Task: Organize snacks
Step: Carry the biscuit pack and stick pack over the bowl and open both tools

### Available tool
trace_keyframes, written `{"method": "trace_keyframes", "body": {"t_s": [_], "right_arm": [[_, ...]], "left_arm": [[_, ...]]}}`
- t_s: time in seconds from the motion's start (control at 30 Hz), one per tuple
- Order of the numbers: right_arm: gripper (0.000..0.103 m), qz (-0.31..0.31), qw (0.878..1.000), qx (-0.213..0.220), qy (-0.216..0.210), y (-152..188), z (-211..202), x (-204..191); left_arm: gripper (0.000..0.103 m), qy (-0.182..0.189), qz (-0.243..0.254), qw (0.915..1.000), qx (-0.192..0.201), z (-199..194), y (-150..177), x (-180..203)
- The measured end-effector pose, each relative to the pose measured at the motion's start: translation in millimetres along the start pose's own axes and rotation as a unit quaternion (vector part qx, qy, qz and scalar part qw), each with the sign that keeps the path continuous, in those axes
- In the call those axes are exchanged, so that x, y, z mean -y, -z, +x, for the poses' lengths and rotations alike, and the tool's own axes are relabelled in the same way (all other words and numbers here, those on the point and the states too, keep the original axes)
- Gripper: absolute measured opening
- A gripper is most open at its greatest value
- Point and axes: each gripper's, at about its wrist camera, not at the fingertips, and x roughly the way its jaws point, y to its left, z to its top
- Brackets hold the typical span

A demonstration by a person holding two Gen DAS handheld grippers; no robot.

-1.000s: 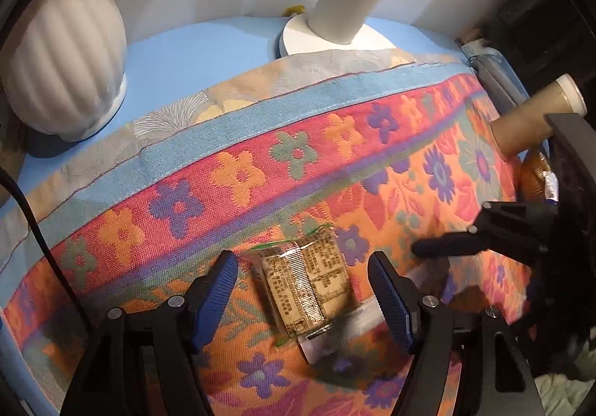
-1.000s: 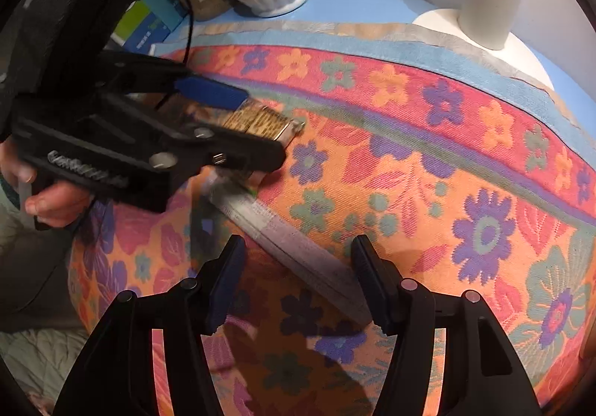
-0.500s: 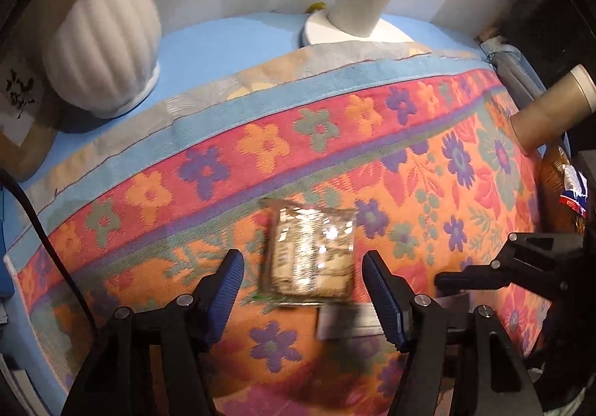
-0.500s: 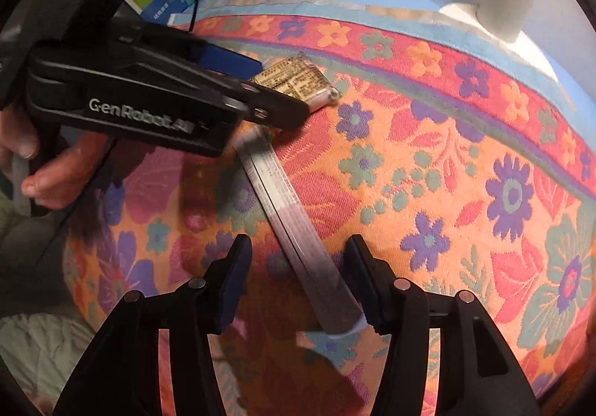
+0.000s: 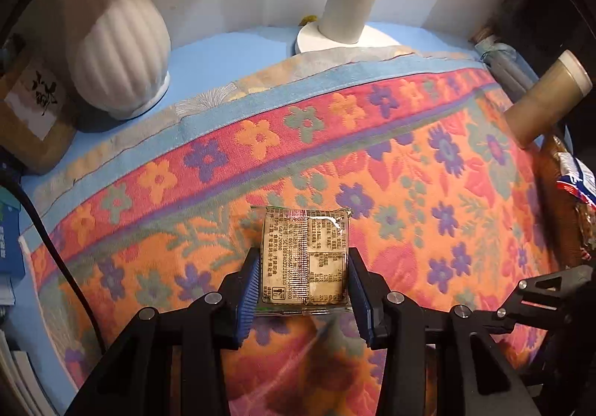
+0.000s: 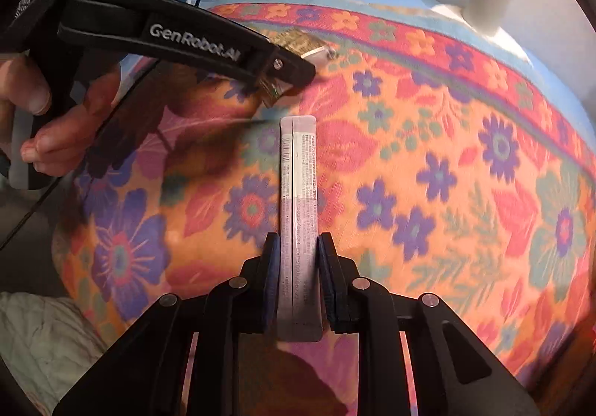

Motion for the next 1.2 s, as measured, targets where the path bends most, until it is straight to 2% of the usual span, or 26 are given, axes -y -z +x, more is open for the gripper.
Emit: {"method": "trace_keyframes", "body": {"t_s": [0.17,0.3,0.53,0.8,0.87,1.0,1.03,1.1,1.2], "right_arm": [[0.019,0.075,0.996,0.014,-0.041,37,-22,7],[0.019,0.133,0.989,0.035,-0.061,58,-38,18],[0.019,0.168,0.983,0.055,-0.042,81,-55,18],[0.021,0.159,0.987,0.019,0.001,74,-26,19],[0.026,0.152,0.988,0.006,0.021,66,-13,17],[0.024,0.089,0.991,-0.004,0.096,49,-2,-7],[0.020,0.080,0.991,-0.005,0.107,48,0,-11],[0.019,0.071,0.991,-0.006,0.110,47,-1,-15],[0.019,0.108,0.992,0.004,0.063,51,-12,-6]], "left_arm": [[0.042,0.017,-0.001,0.9998,0.009,-16,14,8],[0.042,0.018,0.010,0.9996,0.018,-26,20,26],[0.042,0.026,0.028,0.9988,0.031,-42,22,48],[0.042,0.026,0.025,0.9986,0.039,-56,34,55],[0.042,0.025,0.017,0.9987,0.041,-59,37,50],[0.042,0.019,0.003,0.9987,0.047,-66,46,43],[0.042,0.018,0.000,0.9987,0.048,-68,49,41],[0.042,0.015,-0.008,0.9984,0.053,-72,53,38],[0.042,0.010,-0.018,0.9981,0.059,-78,58,38]]}}
